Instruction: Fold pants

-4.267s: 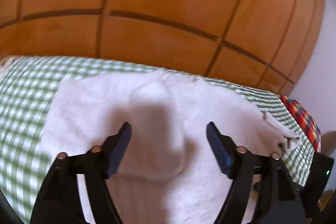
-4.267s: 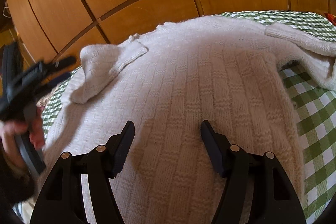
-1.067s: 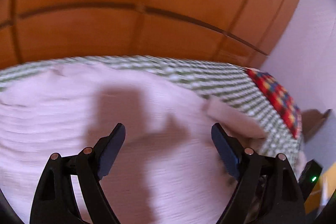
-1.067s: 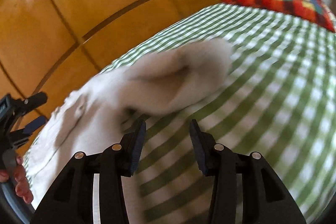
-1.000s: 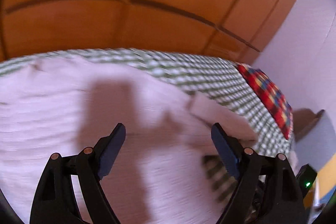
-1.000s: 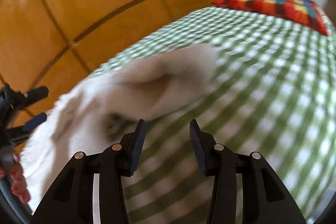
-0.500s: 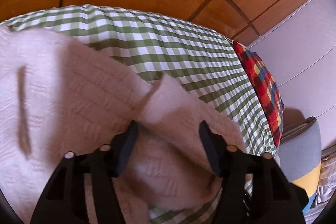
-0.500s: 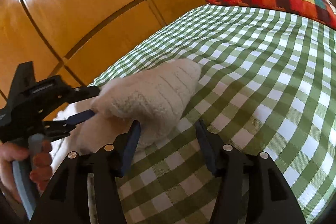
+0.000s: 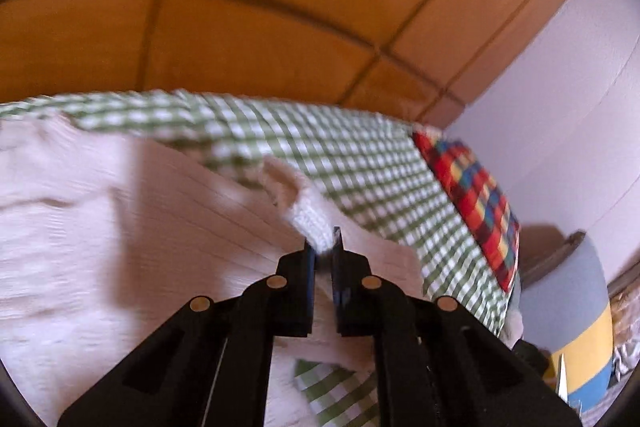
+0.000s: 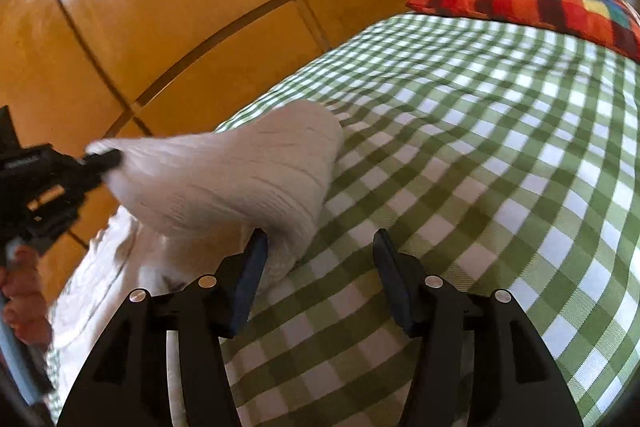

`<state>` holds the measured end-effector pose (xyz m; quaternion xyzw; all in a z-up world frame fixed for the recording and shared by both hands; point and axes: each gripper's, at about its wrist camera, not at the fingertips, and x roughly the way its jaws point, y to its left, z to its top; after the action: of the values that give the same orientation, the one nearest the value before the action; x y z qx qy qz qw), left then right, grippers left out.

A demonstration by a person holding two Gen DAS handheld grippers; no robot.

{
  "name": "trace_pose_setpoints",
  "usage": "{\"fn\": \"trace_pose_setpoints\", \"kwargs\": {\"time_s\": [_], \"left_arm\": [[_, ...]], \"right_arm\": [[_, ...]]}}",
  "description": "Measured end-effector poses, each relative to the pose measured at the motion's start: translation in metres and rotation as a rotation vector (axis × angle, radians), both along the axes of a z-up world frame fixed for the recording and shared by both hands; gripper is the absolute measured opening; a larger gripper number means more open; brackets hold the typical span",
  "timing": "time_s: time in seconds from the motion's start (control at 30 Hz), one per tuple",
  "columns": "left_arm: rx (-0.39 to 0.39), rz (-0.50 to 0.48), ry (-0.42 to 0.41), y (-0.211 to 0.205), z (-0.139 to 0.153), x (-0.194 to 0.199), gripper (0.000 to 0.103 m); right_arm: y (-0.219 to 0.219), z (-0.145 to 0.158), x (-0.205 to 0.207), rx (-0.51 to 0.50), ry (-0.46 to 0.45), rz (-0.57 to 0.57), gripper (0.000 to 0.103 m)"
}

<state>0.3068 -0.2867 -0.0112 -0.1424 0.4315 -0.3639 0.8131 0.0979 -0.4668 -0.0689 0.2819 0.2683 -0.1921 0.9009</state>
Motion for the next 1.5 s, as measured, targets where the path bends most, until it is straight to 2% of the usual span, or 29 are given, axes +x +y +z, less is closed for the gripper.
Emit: {"fn": "trace_pose_setpoints", "kwargs": {"time_s": [0.1, 0.27, 0.43, 0.57, 0.7, 0.83, 0.97, 1.03, 1.13, 1.17, 1.23, 1.27, 1.33, 1.5], "left_arm": [[-0.044, 0.084, -0.023, 0.042, 0.013, 0.001, 0.006], [-0.067, 0.204, -0.057, 0.106, 0.022, 0.001, 0.006], [-0.078, 0.31, -0.062, 0.163, 0.016, -0.004, 0.006], [-0.098, 0.398, -0.043, 0.209, 0.008, -0.006, 0.006], [-0.098, 0.473, -0.038, 0.249, -0.003, -0.01, 0.006], [-0.085, 0.519, -0.035, 0.286, -0.018, -0.014, 0.006], [-0.102, 0.545, -0.01, 0.302, -0.035, -0.015, 0.006], [-0.118, 0.551, 0.013, 0.308, -0.045, -0.013, 0.006], [-0.129, 0.534, 0.065, 0.311, -0.059, -0.008, 0.006], [-0.12, 0.525, 0.076, 0.309, -0.063, -0.007, 0.006], [-0.092, 0.514, 0.065, 0.306, -0.067, -0.008, 0.007], [-0.081, 0.509, 0.057, 0.306, -0.067, -0.009, 0.007], [-0.041, 0.506, 0.043, 0.305, -0.072, -0.009, 0.009], [-0.042, 0.551, 0.093, 0.312, -0.09, -0.007, 0.029]], "right_arm": [[0.012, 0.008, 0.006, -0.048, 0.009, 0.066, 0.055], [0.034, 0.023, 0.019, -0.154, 0.046, 0.133, 0.055], [0.054, 0.034, 0.034, -0.215, 0.094, 0.194, 0.055], [0.07, 0.04, 0.038, -0.22, 0.096, 0.22, 0.055], [0.084, 0.046, 0.04, -0.176, 0.083, 0.256, 0.055], [0.104, 0.051, 0.047, -0.069, 0.051, 0.364, 0.055], [0.127, 0.046, 0.064, 0.039, 0.053, 0.487, 0.055], [0.13, 0.035, 0.077, 0.12, 0.069, 0.503, 0.055], [0.124, 0.015, 0.099, 0.214, 0.114, 0.46, 0.055], [0.121, 0.009, 0.104, 0.249, 0.118, 0.435, 0.052], [0.107, 0.003, 0.113, 0.313, 0.099, 0.365, 0.035], [0.1, 0.002, 0.117, 0.348, 0.083, 0.339, 0.031], [0.088, -0.001, 0.125, 0.389, 0.062, 0.303, 0.011], [0.089, 0.002, 0.132, 0.307, 0.077, 0.288, 0.009]]}}
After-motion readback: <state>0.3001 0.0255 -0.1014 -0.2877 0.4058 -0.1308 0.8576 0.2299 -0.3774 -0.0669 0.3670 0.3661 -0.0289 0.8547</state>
